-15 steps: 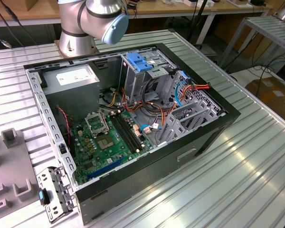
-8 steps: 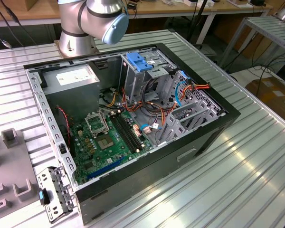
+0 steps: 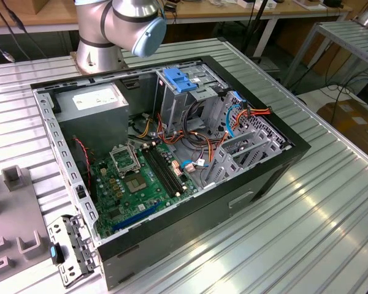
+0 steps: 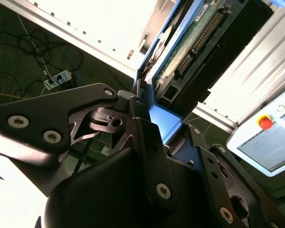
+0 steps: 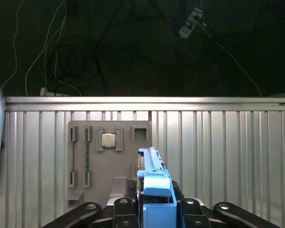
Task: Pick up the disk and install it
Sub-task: 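Pick up the disk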
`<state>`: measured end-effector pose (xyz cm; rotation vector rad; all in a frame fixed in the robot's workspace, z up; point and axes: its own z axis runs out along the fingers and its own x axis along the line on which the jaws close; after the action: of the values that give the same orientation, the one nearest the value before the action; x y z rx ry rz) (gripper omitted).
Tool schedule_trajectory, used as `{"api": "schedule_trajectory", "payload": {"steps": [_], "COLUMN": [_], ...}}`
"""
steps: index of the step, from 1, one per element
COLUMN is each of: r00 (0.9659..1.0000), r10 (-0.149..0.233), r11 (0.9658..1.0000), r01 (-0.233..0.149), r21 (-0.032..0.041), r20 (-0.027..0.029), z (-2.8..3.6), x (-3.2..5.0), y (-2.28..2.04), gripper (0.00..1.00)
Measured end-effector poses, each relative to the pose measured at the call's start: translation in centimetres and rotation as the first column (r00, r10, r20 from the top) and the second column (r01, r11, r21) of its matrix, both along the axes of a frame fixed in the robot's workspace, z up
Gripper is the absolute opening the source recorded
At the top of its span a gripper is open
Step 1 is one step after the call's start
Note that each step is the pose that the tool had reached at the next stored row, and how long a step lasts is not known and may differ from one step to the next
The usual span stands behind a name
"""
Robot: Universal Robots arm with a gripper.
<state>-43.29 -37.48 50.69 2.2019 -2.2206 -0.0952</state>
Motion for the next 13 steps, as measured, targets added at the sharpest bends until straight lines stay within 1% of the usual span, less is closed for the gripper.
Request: {"api": "schedule_trajectory", "payload": {"steps": [3,10,13], "r00": [1.0,1.0,1.0], "r10": [0.0,0.0,0.0], "r11": [1.0,1.0,1.0], "r01": [0.0,0.0,0.0], "r21": [0.0001,0.0001,0.0001], "r20": [0.0001,0.0,0.0], "z": [0.0,0.0,0.0], "x": [0.46,1.16,1.58], "y": [0.0,0.0,0.0], "gripper": [0.37,0.37,0.37]}}
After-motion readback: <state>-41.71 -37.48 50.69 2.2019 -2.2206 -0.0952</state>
